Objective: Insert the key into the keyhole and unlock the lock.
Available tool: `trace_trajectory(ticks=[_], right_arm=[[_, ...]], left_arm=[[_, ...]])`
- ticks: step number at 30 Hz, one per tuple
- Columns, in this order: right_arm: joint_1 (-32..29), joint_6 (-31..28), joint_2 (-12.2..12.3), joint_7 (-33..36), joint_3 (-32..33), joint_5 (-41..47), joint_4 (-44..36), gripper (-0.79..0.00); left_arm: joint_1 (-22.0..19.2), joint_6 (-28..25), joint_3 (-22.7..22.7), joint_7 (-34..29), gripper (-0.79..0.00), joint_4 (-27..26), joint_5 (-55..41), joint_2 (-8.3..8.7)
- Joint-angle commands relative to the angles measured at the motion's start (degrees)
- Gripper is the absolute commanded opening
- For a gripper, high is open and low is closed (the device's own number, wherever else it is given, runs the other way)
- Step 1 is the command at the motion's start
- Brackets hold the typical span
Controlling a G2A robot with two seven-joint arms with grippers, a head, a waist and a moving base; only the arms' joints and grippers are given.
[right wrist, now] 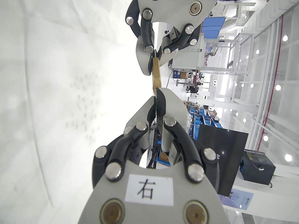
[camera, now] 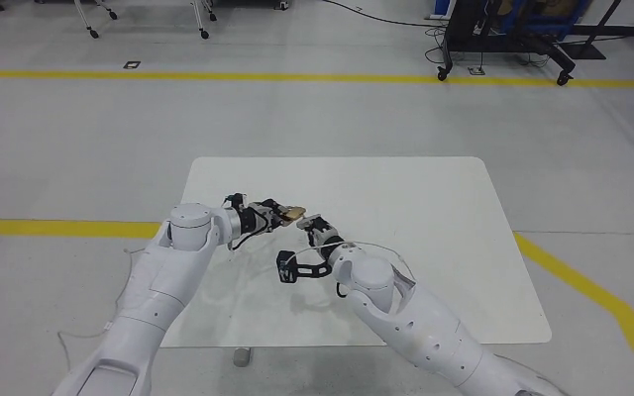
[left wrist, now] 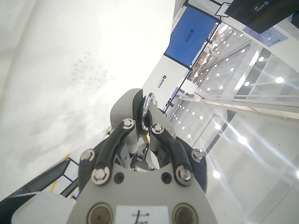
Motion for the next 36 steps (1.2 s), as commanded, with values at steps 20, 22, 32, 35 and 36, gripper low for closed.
trace_trajectory(ticks=[20, 22, 32, 35, 36], right_arm=[[-2.6, -2.4, 0.4, -8.1, 5.6, 2.7, -4.5, -0.785], [-4.5, -3.1, 1.2, -14.3, 8.7, 6.4, -6.6, -0.785], [-12.2, -13.3, 6.2, -45.3, 23.2, 12.0, -9.8, -0.785], [-11.6, -15.6, 6.9, -50.7, 23.9, 11.5, -8.6, -0.785], [-11.3, -16.1, 7.1, -51.7, 23.8, 11.3, -8.2, -0.785]], left_arm=[[-0.8, -1.3, -1.8, -4.7, -0.785, 1.0, -0.5, 0.86], [-0.9, -1.5, -2.4, -6.6, -0.785, 1.2, -0.7, 1.12], [-1.6, -0.1, -1.1, -16.9, -0.785, 1.9, -0.3, 1.79], [-2.0, -0.1, 0.1, -19.7, -0.785, 2.2, 0.5, 1.82], [-2.0, 0.0, 0.4, -20.7, -0.785, 2.4, 0.3, 1.80]])
